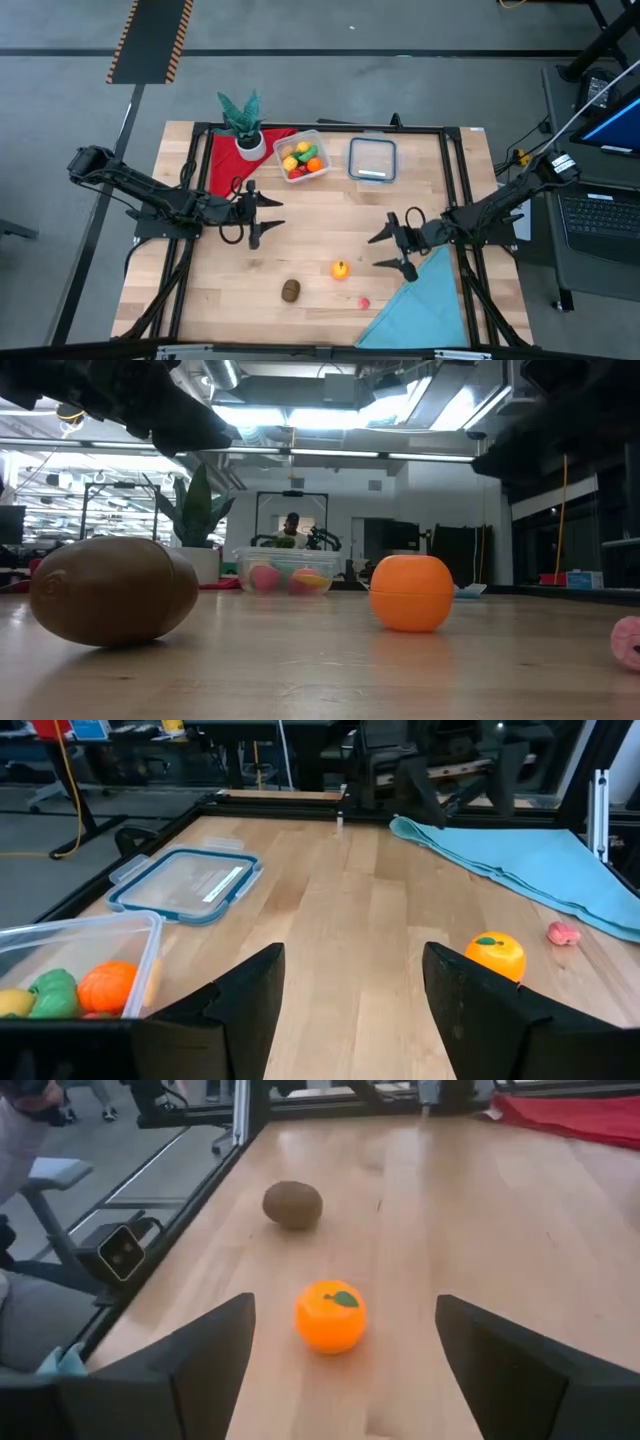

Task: Pick and placing Produce into tupperware
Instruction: Put the orange into the transparent bin

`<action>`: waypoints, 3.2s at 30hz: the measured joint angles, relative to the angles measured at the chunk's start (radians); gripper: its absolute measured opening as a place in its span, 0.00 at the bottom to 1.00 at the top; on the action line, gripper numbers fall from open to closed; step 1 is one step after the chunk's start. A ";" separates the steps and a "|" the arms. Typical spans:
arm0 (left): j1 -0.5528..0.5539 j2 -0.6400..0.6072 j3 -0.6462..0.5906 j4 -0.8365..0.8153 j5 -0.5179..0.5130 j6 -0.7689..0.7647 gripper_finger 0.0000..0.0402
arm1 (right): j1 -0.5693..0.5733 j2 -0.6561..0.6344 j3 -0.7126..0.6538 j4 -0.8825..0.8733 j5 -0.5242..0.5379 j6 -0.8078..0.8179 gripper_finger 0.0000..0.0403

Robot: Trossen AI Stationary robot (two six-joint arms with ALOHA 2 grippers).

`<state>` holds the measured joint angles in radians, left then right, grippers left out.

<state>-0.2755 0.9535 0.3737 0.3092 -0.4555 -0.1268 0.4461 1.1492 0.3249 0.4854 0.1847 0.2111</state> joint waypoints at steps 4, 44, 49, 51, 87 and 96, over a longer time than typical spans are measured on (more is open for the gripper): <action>0.000 0.000 0.000 0.000 0.000 -0.006 0.57 | 0.078 0.001 0.042 -0.138 0.127 0.046 0.77; -0.258 0.000 0.000 0.014 0.008 0.005 0.57 | 0.284 0.643 0.514 -0.304 0.556 0.571 0.77; -0.258 0.000 0.000 0.015 0.008 0.005 0.57 | 0.283 0.645 0.514 -0.310 0.501 0.585 0.77; -0.257 0.000 0.000 0.014 0.008 0.005 0.57 | 0.283 0.645 0.513 -0.311 0.499 0.597 0.77; -0.257 0.000 0.000 0.014 0.007 0.004 0.57 | 0.168 0.801 0.515 -0.232 0.438 0.663 0.77; -0.257 0.000 0.000 0.014 0.007 0.003 0.57 | 0.129 0.806 0.513 -0.170 0.381 0.547 0.77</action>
<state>-0.5324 0.9535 0.3740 0.3233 -0.4484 -0.1238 0.5752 1.9549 0.8383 0.3155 0.5660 0.7582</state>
